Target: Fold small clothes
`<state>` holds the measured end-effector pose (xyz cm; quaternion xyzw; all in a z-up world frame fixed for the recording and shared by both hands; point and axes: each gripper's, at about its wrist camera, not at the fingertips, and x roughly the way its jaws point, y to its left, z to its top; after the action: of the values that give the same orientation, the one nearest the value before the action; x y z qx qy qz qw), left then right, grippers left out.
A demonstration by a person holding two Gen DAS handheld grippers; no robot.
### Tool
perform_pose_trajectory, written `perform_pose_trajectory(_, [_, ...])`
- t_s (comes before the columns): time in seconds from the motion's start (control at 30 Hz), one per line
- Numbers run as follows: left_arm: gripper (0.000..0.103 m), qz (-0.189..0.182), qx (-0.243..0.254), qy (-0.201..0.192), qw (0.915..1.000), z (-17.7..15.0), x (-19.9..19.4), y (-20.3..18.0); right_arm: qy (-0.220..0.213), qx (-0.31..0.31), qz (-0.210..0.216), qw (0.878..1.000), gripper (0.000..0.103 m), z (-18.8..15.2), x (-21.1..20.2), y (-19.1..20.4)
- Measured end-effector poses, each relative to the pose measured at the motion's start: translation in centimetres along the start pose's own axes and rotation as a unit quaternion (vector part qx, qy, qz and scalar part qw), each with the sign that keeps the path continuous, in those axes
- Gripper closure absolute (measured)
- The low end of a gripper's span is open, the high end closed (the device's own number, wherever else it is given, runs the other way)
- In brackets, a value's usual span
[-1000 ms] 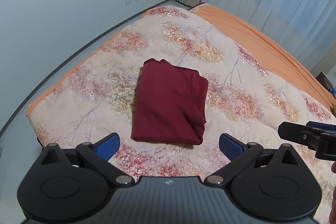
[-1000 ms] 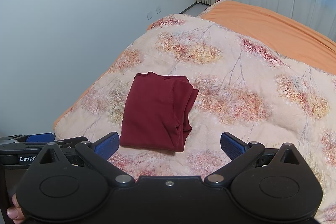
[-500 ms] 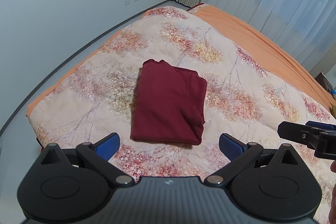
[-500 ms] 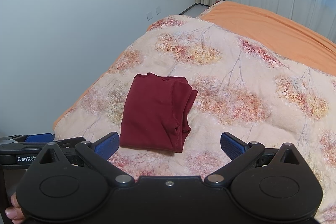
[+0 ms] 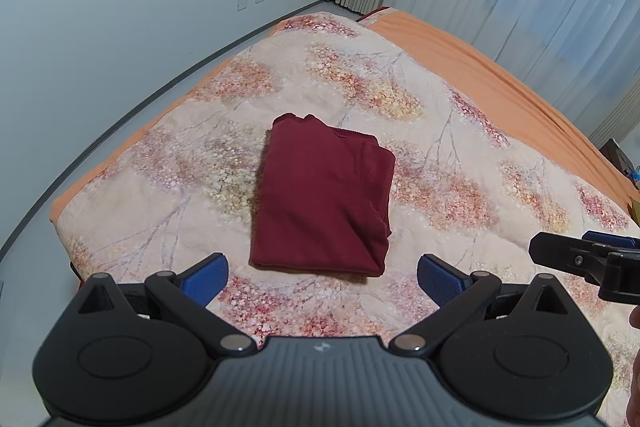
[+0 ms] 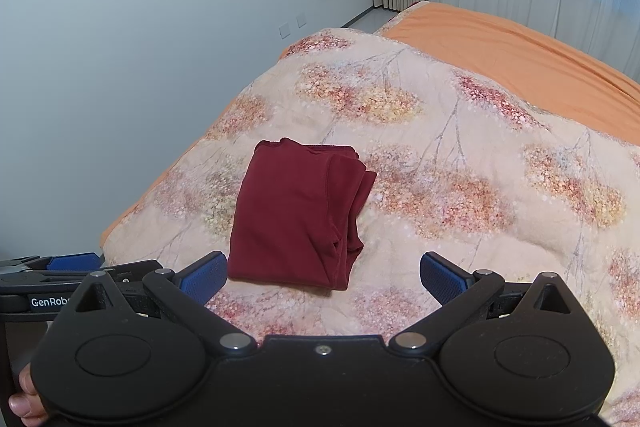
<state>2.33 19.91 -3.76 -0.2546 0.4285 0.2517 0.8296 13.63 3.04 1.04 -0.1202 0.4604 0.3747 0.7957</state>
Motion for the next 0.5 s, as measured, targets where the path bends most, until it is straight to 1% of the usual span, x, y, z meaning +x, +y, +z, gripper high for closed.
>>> perform_pose_trajectory(0.5, [0.0,-0.002,0.0,-0.001,1.0,0.1,-0.18,0.19,0.0,0.0,0.0,1.0,0.001,-0.14,0.0,0.25])
